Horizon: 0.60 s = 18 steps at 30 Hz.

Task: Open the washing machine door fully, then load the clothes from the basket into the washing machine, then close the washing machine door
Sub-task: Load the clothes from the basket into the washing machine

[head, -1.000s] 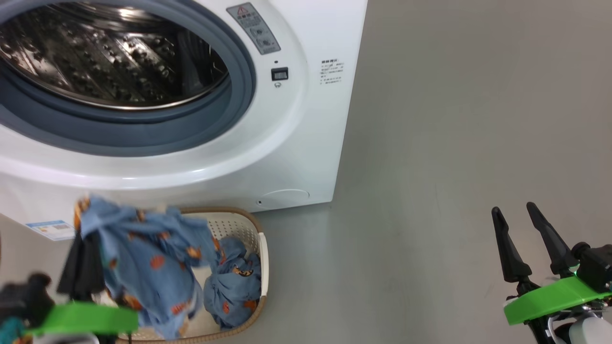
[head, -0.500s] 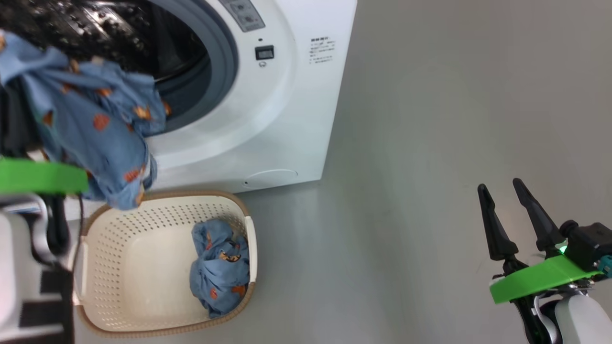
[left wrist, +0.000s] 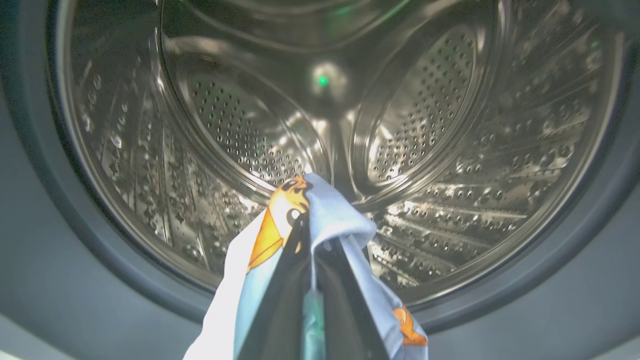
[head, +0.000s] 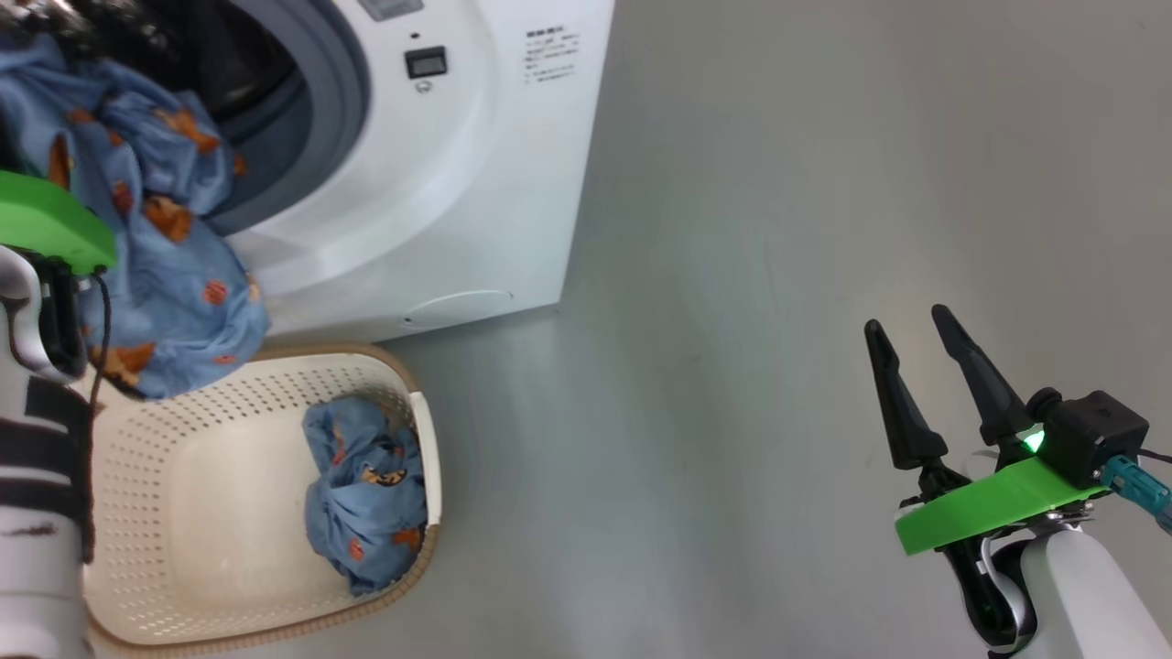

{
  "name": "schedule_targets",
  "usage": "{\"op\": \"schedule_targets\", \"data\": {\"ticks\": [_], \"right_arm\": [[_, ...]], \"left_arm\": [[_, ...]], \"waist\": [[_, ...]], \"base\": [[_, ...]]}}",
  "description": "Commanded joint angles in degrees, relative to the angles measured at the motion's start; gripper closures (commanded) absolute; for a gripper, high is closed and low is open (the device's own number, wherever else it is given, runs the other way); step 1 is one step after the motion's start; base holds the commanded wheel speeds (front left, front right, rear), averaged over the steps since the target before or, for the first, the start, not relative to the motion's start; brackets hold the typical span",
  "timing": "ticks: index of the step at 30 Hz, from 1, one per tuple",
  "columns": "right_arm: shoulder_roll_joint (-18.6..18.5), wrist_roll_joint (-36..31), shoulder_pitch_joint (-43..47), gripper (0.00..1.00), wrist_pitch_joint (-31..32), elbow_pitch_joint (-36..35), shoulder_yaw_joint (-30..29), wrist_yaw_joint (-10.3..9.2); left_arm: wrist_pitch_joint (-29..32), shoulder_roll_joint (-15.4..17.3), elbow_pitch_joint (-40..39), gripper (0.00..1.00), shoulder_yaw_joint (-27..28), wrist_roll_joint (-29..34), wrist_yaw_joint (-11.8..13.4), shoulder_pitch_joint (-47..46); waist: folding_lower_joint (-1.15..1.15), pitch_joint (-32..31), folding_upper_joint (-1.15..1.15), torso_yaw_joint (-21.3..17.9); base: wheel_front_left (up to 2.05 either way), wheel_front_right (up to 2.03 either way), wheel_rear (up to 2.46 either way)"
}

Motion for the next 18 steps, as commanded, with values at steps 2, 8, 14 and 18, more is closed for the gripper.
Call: {"op": "schedule_targets", "data": {"ticks": [2,8,14,18], "right_arm": [[0.0,0.4,-0.9,0.00,-0.3,-1.0,1.7,0.16],[0.6,0.4,-2.0,0.00,-0.3,-0.9,2.9,0.16],[1.3,0.6,-3.6,0.00,-0.3,-0.9,4.9,0.16],[1.7,0.8,-4.3,0.00,-0.3,-0.9,5.6,0.16]], "left_arm": [[-0.3,3.6,4.5,1.00,0.1,1.1,0.1,-4.0],[2.9,5.0,15.6,1.00,-1.7,2.0,0.0,-10.8],[7.4,6.8,22.6,1.00,-2.7,1.8,-0.4,-16.4],[6.4,8.1,23.3,1.00,-3.5,2.1,-0.6,-18.9]], "waist": [[0.00,2.0,0.00,-1.9],[0.00,4.0,0.00,-3.1],[0.00,6.2,0.00,-4.9],[0.00,7.6,0.00,-5.9]], "base": [[0.00,0.00,0.00],[0.00,0.00,0.00],[0.00,0.00,0.00],[0.00,0.00,0.00]]}}
